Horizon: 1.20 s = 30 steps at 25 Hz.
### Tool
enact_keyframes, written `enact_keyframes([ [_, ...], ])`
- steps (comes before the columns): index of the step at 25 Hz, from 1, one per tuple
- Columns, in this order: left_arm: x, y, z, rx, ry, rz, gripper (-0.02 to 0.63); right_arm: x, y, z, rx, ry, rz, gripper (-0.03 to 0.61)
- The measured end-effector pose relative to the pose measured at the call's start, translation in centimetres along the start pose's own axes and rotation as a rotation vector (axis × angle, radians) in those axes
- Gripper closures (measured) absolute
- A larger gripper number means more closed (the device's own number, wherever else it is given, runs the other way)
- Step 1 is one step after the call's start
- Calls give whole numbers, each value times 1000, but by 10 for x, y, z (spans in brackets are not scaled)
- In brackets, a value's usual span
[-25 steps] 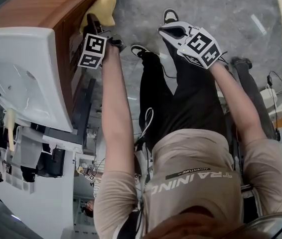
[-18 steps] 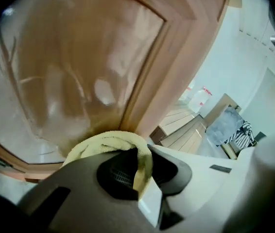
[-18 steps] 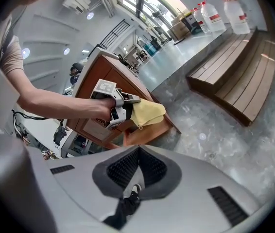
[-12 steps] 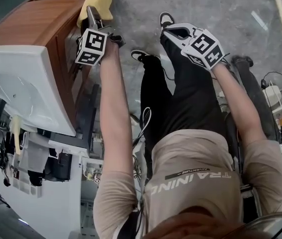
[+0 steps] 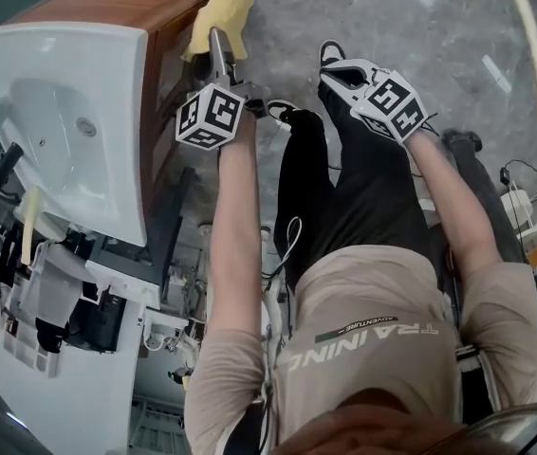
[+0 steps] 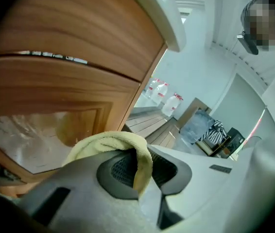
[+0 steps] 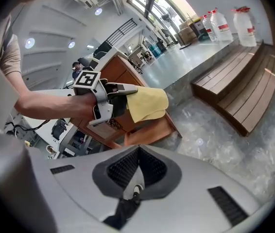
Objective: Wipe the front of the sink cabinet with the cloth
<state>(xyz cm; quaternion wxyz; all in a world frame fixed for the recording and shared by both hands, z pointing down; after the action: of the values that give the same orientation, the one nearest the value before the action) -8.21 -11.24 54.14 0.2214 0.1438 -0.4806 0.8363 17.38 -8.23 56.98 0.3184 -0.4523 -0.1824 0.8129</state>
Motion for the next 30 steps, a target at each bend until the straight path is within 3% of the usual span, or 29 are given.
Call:
enact_keyframes([
  [8,-1,9,-105,13,19,-67,569,77,31,-9,40,25,-111,566],
  [18,7,50,-234,6,38,-30,569,196,86,-9,50,53,-248,566],
  [22,9,72,-280,-43,23,15,569,247,109,-5,26,92,-325,566],
  [30,15,100,-372,-157,30,17,569,335,154,2,-60,155,-406,566],
])
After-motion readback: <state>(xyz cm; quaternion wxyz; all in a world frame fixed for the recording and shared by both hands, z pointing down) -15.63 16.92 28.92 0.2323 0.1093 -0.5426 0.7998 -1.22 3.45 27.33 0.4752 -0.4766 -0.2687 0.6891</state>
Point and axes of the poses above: the fingertips, and each gripper's own axes: z forward along the fingers, x to its left, y out of its top, the point moved 8 cm from there along -z, backward along the fingers, and after that the axes turned 7 degrees about -x, right-handed, at the moved point
